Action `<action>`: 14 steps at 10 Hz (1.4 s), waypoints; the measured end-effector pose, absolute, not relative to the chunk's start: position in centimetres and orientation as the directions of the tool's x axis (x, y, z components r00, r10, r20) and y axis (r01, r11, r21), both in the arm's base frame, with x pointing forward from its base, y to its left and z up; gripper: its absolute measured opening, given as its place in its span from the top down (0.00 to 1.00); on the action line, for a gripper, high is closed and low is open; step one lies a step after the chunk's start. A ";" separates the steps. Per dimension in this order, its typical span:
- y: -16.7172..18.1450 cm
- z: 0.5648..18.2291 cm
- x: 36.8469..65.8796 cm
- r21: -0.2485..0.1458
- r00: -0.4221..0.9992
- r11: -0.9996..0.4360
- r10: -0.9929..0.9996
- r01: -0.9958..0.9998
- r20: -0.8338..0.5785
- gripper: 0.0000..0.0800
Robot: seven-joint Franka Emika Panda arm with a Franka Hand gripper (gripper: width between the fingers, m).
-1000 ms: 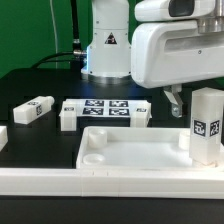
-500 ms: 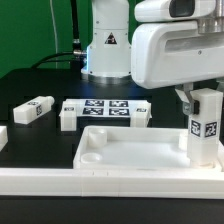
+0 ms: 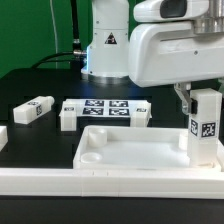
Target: Assemble desk
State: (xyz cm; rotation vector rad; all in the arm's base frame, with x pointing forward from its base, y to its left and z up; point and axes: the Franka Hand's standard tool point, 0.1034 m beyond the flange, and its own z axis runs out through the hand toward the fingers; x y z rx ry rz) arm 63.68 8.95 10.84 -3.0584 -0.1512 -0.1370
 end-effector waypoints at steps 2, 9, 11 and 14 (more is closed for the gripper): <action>8.5 10.8 63.7 -0.098 0.991 -0.990 -0.110 -0.102 0.078 0.64; 8.4 10.8 63.7 -0.126 0.730 -0.725 -0.684 -0.678 0.006 0.64; 8.5 10.7 63.6 -0.126 0.582 -0.575 -0.812 -0.808 -0.030 0.64; 8.6 10.7 63.5 -0.124 0.477 -0.468 -0.877 -0.875 -0.057 0.64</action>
Offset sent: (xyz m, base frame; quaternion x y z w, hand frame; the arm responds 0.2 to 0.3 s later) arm -0.0010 0.0036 -0.0081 0.0108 0.0031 0.2943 0.9557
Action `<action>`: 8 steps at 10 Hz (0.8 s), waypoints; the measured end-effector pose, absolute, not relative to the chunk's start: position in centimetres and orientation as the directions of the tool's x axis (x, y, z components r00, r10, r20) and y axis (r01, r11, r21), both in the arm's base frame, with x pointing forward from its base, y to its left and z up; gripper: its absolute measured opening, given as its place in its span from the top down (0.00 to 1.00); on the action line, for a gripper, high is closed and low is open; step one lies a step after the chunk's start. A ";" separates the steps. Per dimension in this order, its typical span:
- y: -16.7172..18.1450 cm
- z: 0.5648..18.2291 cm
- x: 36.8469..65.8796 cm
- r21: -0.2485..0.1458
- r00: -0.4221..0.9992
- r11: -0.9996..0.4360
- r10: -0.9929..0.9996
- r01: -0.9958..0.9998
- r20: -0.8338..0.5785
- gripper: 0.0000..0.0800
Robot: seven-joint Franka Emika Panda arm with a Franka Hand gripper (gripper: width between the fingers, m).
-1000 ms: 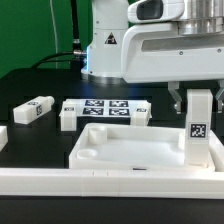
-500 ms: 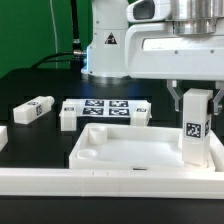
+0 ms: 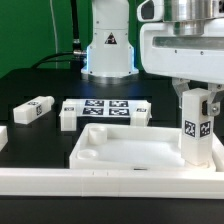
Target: Assemble desk
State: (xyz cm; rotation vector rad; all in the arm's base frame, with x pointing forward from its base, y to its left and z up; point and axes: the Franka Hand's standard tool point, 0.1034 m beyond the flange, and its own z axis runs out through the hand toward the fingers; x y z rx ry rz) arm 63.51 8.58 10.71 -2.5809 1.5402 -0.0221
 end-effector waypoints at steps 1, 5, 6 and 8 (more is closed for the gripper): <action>8.6 10.7 63.5 -0.124 0.473 -0.464 -0.879 -0.877 -0.058 0.64; 9.0 10.7 63.4 -0.129 0.618 -0.610 -0.785 -0.782 -0.037 0.28; 9.1 10.7 63.4 -0.132 0.694 -0.686 -0.719 -0.716 -0.024 0.20; 9.3 10.7 63.4 -0.134 0.829 -0.822 -0.559 -0.553 0.003 0.19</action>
Offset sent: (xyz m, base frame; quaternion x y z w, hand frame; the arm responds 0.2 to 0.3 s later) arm -0.0024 0.0052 0.0038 -0.0082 0.0107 -0.0542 0.9984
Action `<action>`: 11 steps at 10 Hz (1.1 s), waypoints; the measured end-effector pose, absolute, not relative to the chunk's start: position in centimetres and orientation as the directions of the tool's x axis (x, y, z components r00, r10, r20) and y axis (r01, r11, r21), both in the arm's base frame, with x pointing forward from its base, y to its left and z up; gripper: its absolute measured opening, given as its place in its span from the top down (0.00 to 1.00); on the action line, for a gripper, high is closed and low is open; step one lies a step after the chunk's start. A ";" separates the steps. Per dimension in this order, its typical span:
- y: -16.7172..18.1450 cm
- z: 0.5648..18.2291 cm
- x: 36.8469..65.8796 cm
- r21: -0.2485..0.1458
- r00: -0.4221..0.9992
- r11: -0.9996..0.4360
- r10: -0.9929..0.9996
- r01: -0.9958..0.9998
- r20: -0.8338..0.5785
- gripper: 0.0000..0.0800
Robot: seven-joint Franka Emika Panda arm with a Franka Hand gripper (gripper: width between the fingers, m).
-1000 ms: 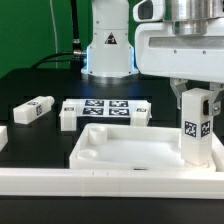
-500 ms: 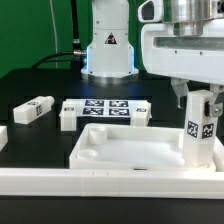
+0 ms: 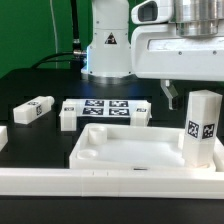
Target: Assemble desk
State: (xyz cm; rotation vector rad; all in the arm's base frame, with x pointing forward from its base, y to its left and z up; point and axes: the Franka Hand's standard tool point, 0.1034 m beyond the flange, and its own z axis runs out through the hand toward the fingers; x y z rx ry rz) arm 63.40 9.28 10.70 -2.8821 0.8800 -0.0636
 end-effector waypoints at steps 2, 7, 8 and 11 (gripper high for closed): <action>9.4 10.8 63.5 -0.121 0.928 -0.923 -0.372 -0.366 0.034 0.19; 9.0 10.5 63.4 -0.058 0.989 -0.990 0.120 0.125 0.084 0.19; 9.0 10.6 63.4 -0.047 0.979 -0.981 0.183 0.188 0.087 0.19; 9.0 10.7 63.6 -0.017 0.940 -0.943 0.329 0.332 0.091 0.19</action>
Offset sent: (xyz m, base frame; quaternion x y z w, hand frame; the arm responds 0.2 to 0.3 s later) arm 0.0039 0.0044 0.0033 -0.0283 -0.0022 -0.3456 0.9379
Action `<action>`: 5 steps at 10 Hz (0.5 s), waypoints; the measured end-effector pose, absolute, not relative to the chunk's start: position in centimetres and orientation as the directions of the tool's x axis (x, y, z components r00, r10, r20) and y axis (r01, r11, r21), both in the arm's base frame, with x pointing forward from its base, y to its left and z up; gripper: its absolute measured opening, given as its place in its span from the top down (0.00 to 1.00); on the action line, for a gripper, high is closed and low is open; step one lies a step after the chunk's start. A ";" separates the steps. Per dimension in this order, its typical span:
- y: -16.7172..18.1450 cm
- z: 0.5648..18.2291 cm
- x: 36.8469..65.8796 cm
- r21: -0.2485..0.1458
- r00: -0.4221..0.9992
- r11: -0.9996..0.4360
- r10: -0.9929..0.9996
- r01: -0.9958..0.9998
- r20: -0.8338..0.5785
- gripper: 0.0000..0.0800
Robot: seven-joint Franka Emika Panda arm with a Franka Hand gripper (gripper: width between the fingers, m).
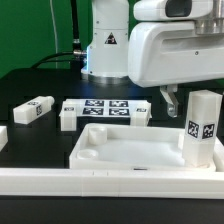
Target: Assemble desk
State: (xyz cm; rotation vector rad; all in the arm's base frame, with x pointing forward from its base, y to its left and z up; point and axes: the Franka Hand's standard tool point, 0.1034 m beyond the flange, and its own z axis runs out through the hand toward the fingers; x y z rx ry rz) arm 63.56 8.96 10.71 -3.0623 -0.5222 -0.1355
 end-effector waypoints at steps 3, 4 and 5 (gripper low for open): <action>9.0 10.7 63.5 -0.018 0.941 -0.945 0.325 0.327 0.091 0.50; 8.9 10.7 63.5 -0.019 0.943 -0.946 0.320 0.323 0.091 0.64; 9.0 10.7 63.5 -0.022 0.951 -0.954 0.297 0.300 0.090 0.64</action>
Offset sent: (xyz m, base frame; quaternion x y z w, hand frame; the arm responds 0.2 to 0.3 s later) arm 0.0000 0.0000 0.0000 0.0000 0.0000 0.0000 1.0000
